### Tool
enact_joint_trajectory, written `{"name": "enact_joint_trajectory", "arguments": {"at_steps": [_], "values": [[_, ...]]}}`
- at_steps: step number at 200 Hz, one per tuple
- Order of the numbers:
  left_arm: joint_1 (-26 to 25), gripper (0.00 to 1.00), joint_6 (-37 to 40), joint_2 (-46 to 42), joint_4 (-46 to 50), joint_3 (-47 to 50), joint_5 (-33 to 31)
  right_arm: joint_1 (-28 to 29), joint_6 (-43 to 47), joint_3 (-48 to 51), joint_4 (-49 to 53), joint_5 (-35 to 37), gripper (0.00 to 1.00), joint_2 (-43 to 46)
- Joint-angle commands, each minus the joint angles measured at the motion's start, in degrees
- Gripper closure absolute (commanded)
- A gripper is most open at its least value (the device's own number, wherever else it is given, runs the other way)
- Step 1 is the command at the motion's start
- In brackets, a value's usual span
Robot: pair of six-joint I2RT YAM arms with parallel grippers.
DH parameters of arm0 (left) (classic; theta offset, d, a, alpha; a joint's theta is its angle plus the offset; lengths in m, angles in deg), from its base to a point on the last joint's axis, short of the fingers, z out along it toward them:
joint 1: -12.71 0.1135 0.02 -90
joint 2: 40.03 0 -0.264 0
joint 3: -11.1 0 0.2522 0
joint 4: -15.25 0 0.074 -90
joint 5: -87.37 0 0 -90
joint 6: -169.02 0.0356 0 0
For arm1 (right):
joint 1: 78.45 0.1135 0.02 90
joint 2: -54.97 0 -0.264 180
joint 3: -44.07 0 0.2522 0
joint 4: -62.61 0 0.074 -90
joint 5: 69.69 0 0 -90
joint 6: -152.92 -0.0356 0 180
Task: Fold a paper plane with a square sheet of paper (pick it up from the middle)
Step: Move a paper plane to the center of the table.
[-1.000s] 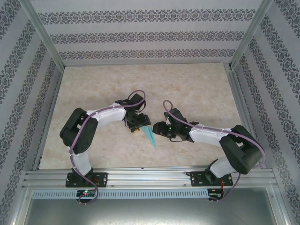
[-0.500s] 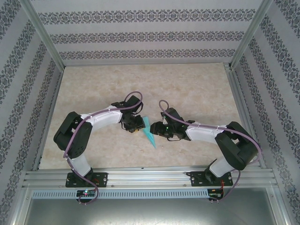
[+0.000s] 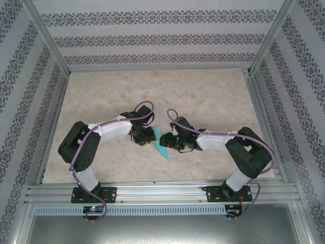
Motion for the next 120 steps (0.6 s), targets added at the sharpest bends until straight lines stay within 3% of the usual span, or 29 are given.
{"name": "enact_joint_trajectory", "arguments": {"at_steps": [1, 120], "values": [[0.55, 0.7, 1.03, -0.74, 0.7, -0.1, -1.16, 0.64, 1.38, -1.15, -1.05, -2.65, 0.52, -1.11], [0.55, 0.7, 0.93, -0.47, 0.23, -0.23, -0.62, 2.21, 4.19, -2.2, 0.88, -2.59, 0.54, 0.35]]}}
